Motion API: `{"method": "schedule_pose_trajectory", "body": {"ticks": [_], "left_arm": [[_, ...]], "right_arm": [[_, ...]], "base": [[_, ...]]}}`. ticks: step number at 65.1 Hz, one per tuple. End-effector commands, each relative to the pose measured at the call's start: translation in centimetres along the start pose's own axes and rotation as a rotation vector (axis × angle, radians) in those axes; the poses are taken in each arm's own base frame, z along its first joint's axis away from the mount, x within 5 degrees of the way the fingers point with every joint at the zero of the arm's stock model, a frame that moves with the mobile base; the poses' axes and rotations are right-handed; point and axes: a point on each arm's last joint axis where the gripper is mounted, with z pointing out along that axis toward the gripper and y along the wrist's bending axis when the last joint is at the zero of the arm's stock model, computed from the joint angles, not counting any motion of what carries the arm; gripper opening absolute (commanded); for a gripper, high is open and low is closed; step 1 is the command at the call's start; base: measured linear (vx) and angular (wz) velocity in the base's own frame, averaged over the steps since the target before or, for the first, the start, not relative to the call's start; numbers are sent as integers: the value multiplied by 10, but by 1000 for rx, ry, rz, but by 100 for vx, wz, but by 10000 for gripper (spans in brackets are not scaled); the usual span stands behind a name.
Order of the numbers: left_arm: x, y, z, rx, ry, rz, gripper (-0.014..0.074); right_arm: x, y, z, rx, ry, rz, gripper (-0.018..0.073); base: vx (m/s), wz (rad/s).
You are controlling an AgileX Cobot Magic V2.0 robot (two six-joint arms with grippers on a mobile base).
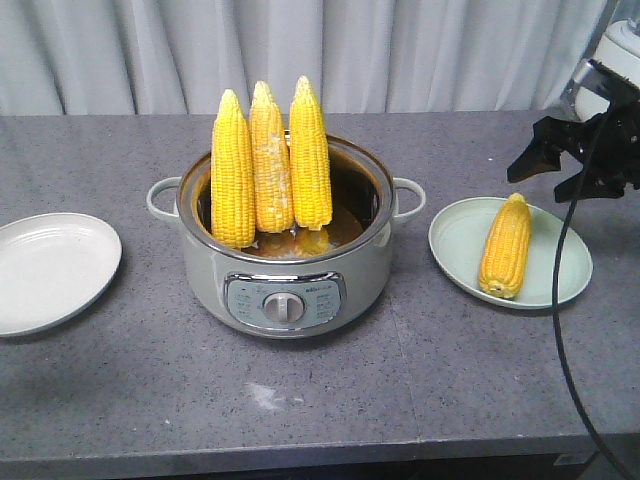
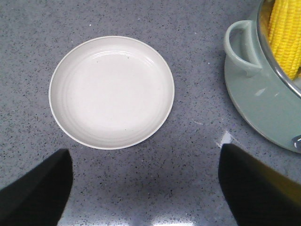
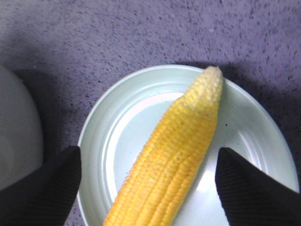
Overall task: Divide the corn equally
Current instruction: 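Withdraw the right gripper away from the plate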
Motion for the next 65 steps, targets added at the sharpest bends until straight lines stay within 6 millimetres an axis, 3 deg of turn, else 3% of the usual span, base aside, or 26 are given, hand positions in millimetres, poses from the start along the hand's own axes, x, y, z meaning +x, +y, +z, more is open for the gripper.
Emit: {"method": "schedule_pose_trajectory", "body": {"ticks": [1,14,26,38,65], "left_arm": [[-9,-1,-12,21,-101,-8,593],[-9,-1,-12,21,-101,-8,593],[-10,-1,-12,21,-104,-8,593],[-10,-1,-12,24,-112,-9,593],[-12,-1,-12,26,-125,-9,593]], "right_arm": [[-7,28,-47,-4,-140,-86,570],[0,57,-89,12,-225,-193,570],[17,89,-131,21,-280,-309,570],[35,117,-162,30,-319,-393,570],[67,144,-212,142,-413,-407,570]], "base": [[0,0],[0,0],[0,0],[0,0],[0,0]]}}
